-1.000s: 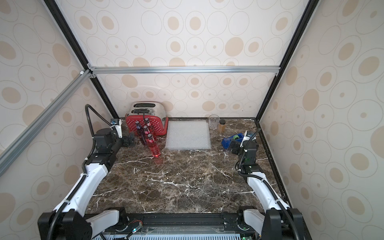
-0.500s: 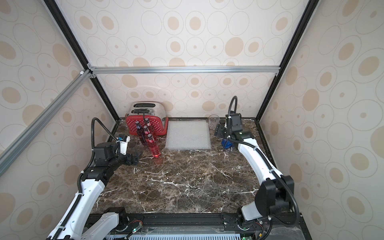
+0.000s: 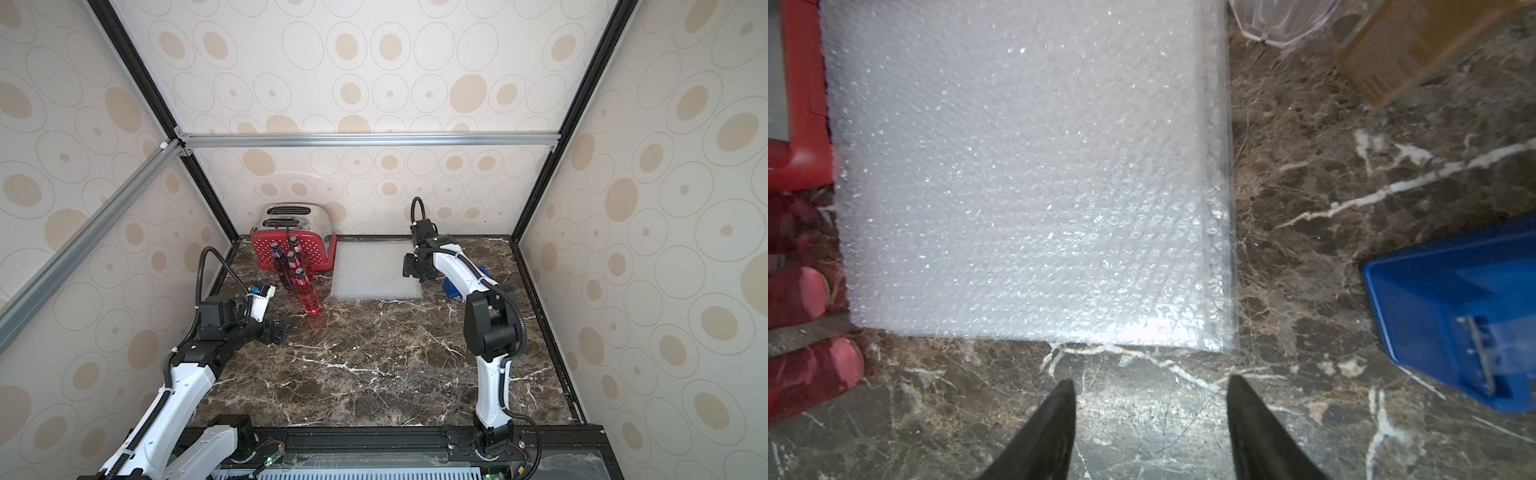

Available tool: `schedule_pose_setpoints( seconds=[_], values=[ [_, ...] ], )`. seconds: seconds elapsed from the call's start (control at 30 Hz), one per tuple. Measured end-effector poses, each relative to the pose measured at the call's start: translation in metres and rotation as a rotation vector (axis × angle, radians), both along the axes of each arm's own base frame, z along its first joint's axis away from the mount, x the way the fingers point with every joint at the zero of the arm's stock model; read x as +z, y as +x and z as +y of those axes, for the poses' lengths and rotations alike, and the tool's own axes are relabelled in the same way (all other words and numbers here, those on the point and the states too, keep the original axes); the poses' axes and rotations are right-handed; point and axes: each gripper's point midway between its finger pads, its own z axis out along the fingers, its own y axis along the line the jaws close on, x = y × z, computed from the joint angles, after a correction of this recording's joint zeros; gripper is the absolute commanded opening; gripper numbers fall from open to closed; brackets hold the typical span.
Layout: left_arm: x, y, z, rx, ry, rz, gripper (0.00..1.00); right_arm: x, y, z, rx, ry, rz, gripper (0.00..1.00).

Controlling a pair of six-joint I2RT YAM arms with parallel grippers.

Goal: Wrap wine bottles in bubble wrap
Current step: Move the bubble wrap to the center of the board.

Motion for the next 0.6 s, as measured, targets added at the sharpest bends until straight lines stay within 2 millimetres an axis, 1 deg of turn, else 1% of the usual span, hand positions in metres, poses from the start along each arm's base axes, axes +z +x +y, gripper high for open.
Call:
schedule_pose_setpoints(
  seconds=[0.2,0.33,0.47,0.6],
  values=[
    [0.000,0.001,-0.002,-0.007,-0.003,-0.007,0.99,-0.020,0.022,0.008,0.005,-0.009,0.042,0.49],
    [-0.001,0.001,-0.003,-0.013,-0.004,-0.004,0.99,-0.037,0.036,0.012,0.008,-0.022,0.071,0.48],
    [-0.003,0.001,-0.004,-0.016,-0.004,0.003,0.99,-0.059,0.036,0.009,0.009,-0.057,0.122,0.48],
    [-0.004,0.001,-0.004,-0.017,-0.005,0.007,0.99,-0.070,0.032,0.005,0.007,-0.085,0.158,0.49]
  ],
)
